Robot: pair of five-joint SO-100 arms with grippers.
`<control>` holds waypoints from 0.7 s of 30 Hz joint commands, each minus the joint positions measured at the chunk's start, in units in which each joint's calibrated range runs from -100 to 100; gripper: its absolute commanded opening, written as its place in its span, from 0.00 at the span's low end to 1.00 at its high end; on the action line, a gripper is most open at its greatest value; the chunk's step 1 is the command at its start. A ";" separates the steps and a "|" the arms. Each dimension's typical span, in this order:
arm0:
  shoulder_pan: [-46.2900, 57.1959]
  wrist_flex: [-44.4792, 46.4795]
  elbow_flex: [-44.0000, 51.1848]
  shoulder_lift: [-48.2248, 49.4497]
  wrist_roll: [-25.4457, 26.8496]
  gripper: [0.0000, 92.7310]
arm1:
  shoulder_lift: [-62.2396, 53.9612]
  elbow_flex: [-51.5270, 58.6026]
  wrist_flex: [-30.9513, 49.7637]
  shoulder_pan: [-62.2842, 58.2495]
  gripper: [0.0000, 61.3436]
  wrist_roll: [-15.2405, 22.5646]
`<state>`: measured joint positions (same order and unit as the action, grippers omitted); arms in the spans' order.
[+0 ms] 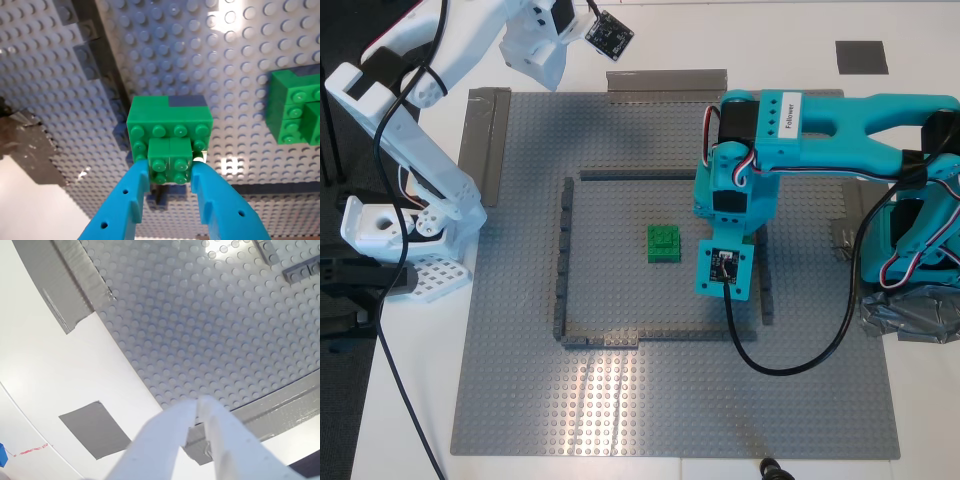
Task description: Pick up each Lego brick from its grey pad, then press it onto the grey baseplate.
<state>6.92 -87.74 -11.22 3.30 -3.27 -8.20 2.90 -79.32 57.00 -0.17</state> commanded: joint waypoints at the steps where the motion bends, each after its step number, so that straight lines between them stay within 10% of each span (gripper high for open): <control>1: -0.79 1.82 2.60 -0.29 -1.20 0.00 | -3.99 -3.94 -1.07 -0.67 0.00 -0.78; 21: -2.24 6.29 1.78 -1.32 -1.69 0.00 | -1.07 -8.82 -3.83 -0.16 0.00 -0.20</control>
<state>4.92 -81.83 -11.12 2.54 -5.88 -7.34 -3.00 -83.35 56.27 -0.46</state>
